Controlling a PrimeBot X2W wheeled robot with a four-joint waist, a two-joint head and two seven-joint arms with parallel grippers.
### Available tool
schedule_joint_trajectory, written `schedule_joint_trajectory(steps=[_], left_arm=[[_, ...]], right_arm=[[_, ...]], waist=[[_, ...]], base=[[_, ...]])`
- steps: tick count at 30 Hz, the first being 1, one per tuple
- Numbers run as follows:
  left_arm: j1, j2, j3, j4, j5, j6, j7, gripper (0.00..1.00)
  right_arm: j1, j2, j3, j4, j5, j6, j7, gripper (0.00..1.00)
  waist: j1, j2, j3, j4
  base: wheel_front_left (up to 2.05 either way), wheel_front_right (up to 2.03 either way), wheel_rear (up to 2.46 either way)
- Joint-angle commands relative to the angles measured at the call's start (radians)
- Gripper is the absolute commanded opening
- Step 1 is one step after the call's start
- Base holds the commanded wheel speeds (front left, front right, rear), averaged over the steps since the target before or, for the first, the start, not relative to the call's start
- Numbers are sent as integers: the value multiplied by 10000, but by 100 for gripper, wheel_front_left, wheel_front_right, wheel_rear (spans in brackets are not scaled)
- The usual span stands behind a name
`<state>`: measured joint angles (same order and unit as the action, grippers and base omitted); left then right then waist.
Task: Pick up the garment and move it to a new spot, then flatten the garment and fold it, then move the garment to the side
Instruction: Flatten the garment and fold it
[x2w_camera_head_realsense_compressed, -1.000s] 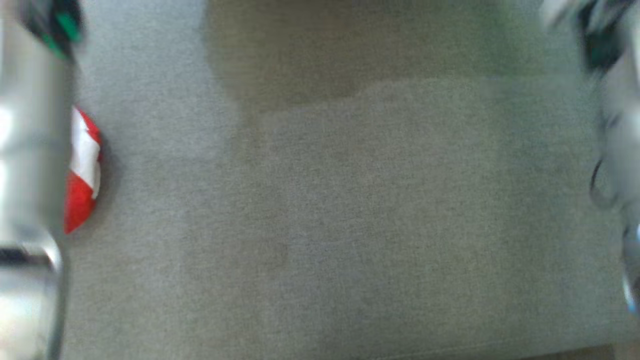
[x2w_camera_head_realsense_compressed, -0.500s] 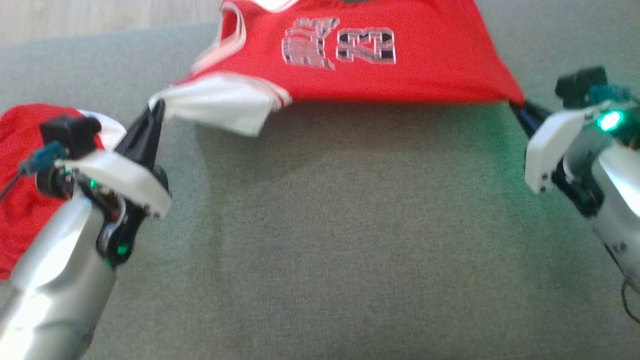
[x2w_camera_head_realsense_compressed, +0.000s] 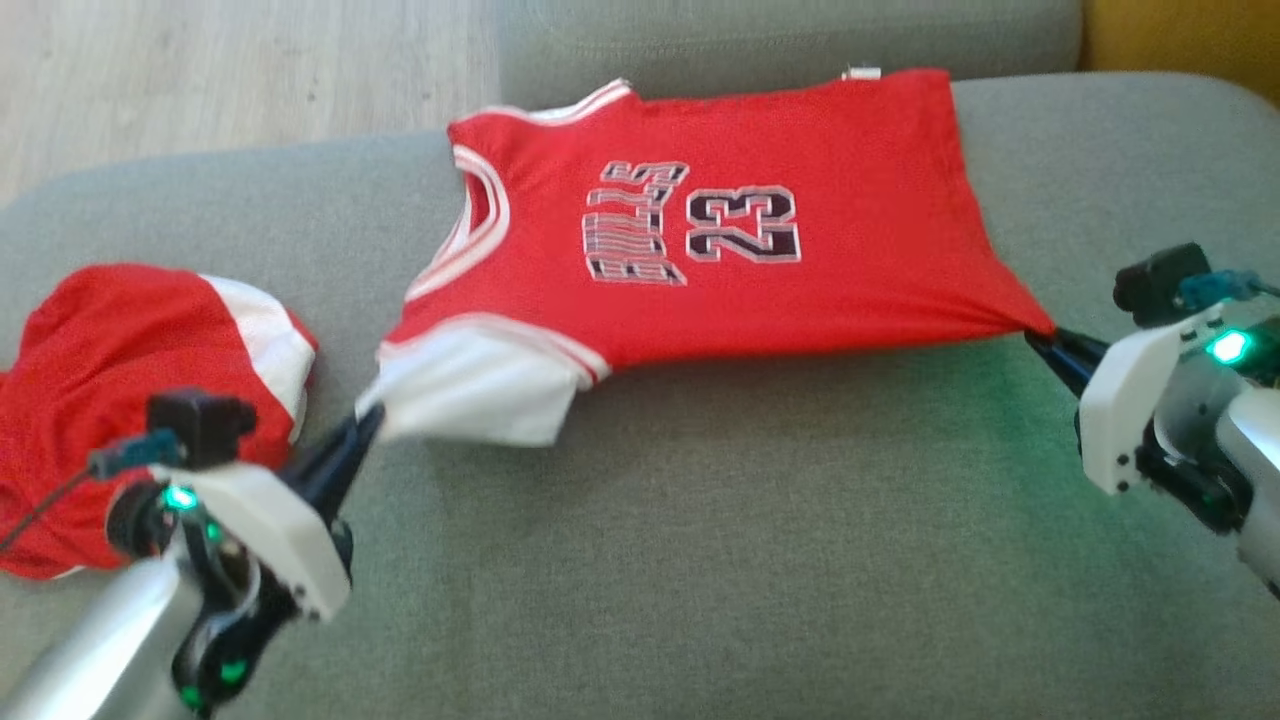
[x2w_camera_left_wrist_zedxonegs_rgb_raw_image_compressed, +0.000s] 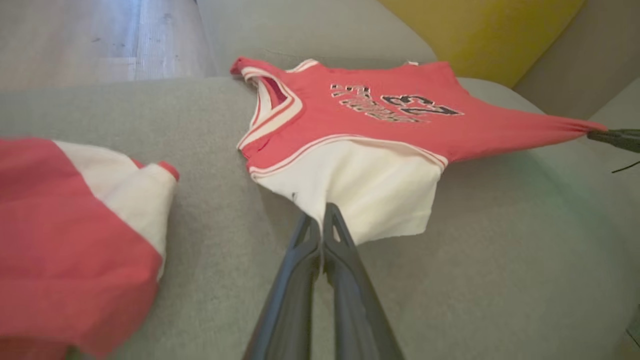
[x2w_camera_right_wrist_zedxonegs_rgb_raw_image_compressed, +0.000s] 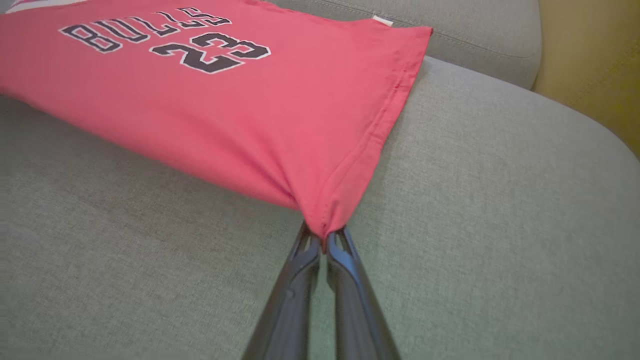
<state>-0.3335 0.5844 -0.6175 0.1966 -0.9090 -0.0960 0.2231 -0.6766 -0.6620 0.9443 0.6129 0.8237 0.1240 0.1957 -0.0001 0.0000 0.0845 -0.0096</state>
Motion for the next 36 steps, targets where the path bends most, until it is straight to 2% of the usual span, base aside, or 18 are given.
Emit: schedule_joint_trajectory(steps=[1, 6, 11, 16, 22, 26, 36], left_arm=[[-258, 567, 429, -389, -81, 60, 85, 0], [704, 1043, 256, -1499, -642, 302, 922, 0], [1421, 1569, 147, -2604, -1171, 460, 1647, 0], [1454, 1774, 293, -2984, -1028, 716, 1566, 0], [1061, 1816, 378, -3091, -922, 768, 1669, 0], [447, 1853, 411, -2934, -744, 636, 1843, 0], [-2256, 1397, 371, -1549, -328, 176, 2625, 0]], right_arm=[[241, -405, 29, -199, 142, 67, 55, 0], [758, -857, 547, -721, 820, 67, 651, 0], [1202, -1635, 1131, -1861, 1659, 67, 1635, 0], [1146, -2067, 1141, -2435, 1982, 67, 1870, 0], [811, -1975, 932, -2425, 1882, 67, 1920, 0], [448, -1798, 701, -2297, 1770, 67, 1933, 0], [-622, -1125, 337, -1687, 1419, 67, 2217, 0]], waist=[[1, 0, -160, -32], [1, 0, -774, -96], [1, 0, -1006, -165], [1, 0, -926, -226], [1, 0, -519, -236], [1, 0, -14, -177], [1, 0, 1254, -122]], base=[[0, 0, 0], [0, 0, 0], [0, 0, 0], [0, 0, 0], [0, 0, 0], [0, 0, 0], [0, 0, 0]])
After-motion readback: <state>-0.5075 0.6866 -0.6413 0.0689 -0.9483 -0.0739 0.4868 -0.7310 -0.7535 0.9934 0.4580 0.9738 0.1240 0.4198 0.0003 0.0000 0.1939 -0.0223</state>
